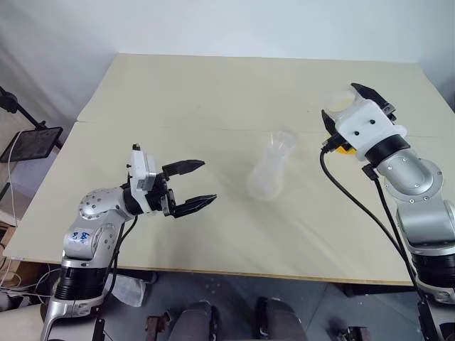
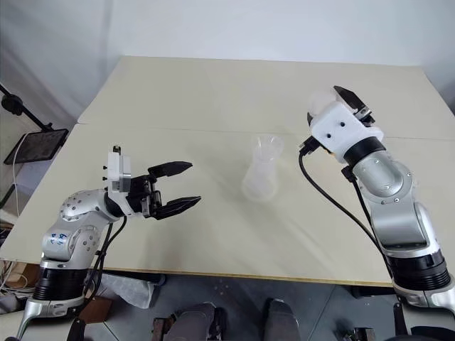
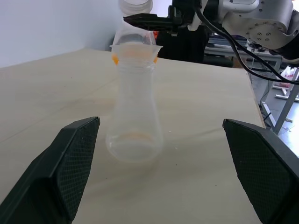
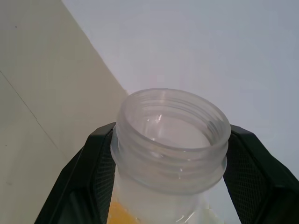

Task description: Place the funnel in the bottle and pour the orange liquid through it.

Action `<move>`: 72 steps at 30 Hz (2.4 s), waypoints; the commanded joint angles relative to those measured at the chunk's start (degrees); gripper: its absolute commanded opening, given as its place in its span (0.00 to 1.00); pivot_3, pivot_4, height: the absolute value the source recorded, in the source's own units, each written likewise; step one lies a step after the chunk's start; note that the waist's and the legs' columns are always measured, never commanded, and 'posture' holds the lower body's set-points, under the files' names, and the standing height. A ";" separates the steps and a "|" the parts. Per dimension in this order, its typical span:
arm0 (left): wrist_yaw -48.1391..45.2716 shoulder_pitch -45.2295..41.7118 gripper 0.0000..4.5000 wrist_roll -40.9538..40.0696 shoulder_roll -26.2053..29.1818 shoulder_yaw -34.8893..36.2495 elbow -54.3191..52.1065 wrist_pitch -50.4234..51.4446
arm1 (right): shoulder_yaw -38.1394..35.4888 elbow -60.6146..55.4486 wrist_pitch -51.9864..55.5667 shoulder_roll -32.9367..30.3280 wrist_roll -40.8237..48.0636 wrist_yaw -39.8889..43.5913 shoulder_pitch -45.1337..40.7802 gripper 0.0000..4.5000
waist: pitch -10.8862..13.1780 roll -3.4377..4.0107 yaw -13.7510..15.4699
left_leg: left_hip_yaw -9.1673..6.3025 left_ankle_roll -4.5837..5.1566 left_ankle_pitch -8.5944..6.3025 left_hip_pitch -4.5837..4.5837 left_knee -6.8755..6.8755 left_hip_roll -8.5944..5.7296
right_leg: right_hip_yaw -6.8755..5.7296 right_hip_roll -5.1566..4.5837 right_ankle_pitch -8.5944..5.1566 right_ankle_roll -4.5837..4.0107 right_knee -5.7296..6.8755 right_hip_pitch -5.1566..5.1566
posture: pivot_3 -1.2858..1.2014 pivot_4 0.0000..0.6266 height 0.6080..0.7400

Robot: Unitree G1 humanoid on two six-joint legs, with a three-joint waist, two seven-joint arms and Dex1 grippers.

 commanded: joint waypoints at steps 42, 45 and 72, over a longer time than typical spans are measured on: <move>1.30 -2.01 1.00 -0.08 -1.59 -1.27 -0.45 -1.47 | 2.42 1.55 -26.44 -1.47 -33.94 -2.87 1.69 0.62 | 0.02 -0.03 -0.12 | 0.00 -0.04 0.02 0.00 -0.03 0.02 | -0.01 0.03 0.00 0.00 -0.07 0.02 | 0.52 0.24 1.00; 1.36 -2.04 1.00 -0.09 -1.57 -1.33 -0.46 -1.48 | 2.20 1.66 -26.80 -1.41 -34.85 -3.48 1.74 0.62 | 0.02 -0.04 -0.13 | 0.00 -0.04 0.02 0.00 -0.03 0.02 | -0.01 0.03 0.00 0.00 -0.07 0.02 | 0.52 0.24 1.00; 2.22 -2.42 1.00 0.32 -3.08 -1.78 -0.10 -2.17 | 2.50 4.94 -31.51 -3.00 -40.85 -6.72 -2.31 0.62 | 0.02 -0.04 -0.41 | 0.00 -0.06 0.03 0.00 -0.05 0.04 | 0.00 0.06 0.00 0.00 -0.15 0.03 | 0.52 0.24 1.00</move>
